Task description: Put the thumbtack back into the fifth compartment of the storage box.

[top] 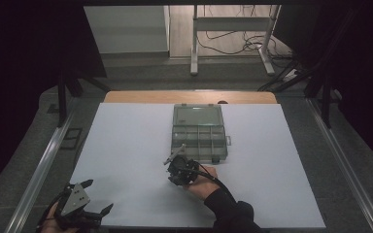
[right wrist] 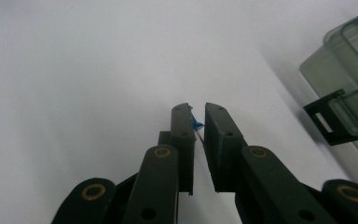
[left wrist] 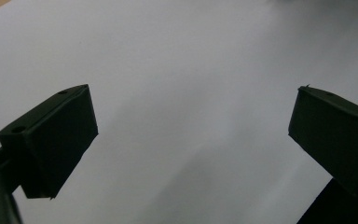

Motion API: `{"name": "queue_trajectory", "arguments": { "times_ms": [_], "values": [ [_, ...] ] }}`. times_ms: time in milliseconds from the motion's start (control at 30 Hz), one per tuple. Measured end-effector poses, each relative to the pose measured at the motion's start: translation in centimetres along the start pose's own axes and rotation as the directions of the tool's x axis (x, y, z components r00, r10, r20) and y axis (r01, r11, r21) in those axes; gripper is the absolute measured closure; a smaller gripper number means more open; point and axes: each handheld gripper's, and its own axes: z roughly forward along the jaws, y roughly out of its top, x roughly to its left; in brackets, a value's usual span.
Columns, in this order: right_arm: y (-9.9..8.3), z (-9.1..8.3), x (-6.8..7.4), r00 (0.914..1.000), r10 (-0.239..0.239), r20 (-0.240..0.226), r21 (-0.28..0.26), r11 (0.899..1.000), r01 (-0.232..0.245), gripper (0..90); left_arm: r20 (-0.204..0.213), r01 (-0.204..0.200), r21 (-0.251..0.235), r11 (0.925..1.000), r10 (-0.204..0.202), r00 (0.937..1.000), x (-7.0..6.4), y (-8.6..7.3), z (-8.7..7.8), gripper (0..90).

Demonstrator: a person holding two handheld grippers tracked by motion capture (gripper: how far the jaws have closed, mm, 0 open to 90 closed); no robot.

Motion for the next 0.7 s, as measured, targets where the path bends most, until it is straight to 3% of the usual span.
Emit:
{"name": "queue_trajectory", "arguments": {
  "times_ms": [700],
  "values": [
    [0.1,-1.8,-1.6,0.9986,0.051,0.013,-0.068,0.996,-0.049,82.1,-0.001,0.010,-0.002,0.9999,-0.010,1.0000,0.0,0.0,0.0,1.5]
  ]
}}
